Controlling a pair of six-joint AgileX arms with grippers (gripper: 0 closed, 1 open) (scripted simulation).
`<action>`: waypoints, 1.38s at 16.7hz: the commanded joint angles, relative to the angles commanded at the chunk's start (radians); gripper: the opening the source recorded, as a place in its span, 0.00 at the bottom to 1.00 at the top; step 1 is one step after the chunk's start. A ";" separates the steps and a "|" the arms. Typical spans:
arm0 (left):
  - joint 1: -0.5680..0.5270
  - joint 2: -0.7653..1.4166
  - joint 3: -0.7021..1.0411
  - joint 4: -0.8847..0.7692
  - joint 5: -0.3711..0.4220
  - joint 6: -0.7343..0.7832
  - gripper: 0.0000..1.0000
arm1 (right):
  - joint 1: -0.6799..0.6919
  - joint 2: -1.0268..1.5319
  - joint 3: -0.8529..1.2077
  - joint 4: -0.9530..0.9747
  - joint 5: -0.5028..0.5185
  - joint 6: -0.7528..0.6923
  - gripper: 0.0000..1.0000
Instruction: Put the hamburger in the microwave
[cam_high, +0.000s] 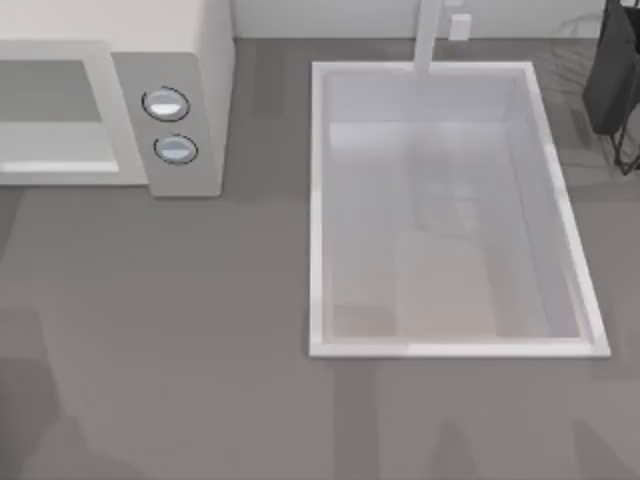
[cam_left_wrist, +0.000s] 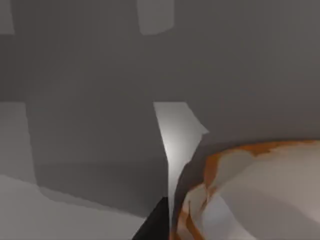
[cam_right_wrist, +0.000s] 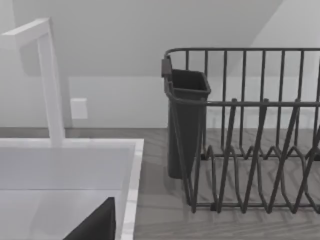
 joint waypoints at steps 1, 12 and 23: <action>0.001 -0.006 0.011 -0.013 0.000 -0.001 0.00 | 0.000 0.000 0.000 0.000 0.000 0.000 1.00; -0.004 -0.171 0.270 -0.443 0.000 -0.007 0.00 | 0.000 0.000 0.000 0.000 0.000 0.000 1.00; 0.021 -0.094 0.280 -0.228 0.021 -0.059 0.00 | 0.000 0.000 0.000 0.000 0.000 0.000 1.00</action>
